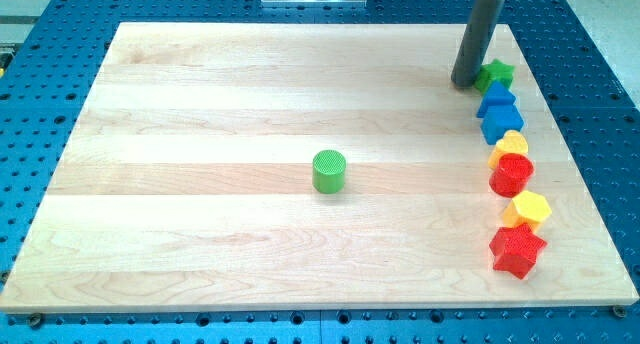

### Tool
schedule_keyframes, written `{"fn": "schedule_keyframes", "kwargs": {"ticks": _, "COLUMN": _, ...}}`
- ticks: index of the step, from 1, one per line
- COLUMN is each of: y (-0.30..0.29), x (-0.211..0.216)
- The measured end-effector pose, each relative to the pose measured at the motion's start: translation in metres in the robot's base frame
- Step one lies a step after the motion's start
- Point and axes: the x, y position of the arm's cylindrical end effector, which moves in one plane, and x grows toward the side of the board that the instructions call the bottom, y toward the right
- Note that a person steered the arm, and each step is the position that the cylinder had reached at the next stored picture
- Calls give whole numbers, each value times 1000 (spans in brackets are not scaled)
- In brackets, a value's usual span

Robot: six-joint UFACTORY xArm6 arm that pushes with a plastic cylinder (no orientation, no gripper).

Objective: Place the green circle at the top of the green star

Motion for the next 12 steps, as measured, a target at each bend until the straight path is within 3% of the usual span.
{"fn": "schedule_keyframes", "kwargs": {"ticks": 2, "y": -15, "x": -26}}
{"fn": "schedule_keyframes", "kwargs": {"ticks": 3, "y": -58, "x": -41}}
{"fn": "schedule_keyframes", "kwargs": {"ticks": 5, "y": -169, "x": 114}}
{"fn": "schedule_keyframes", "kwargs": {"ticks": 7, "y": -255, "x": 177}}
{"fn": "schedule_keyframes", "kwargs": {"ticks": 8, "y": -270, "x": 222}}
{"fn": "schedule_keyframes", "kwargs": {"ticks": 9, "y": -234, "x": 216}}
{"fn": "schedule_keyframes", "kwargs": {"ticks": 10, "y": -178, "x": 153}}
{"fn": "schedule_keyframes", "kwargs": {"ticks": 12, "y": -158, "x": 183}}
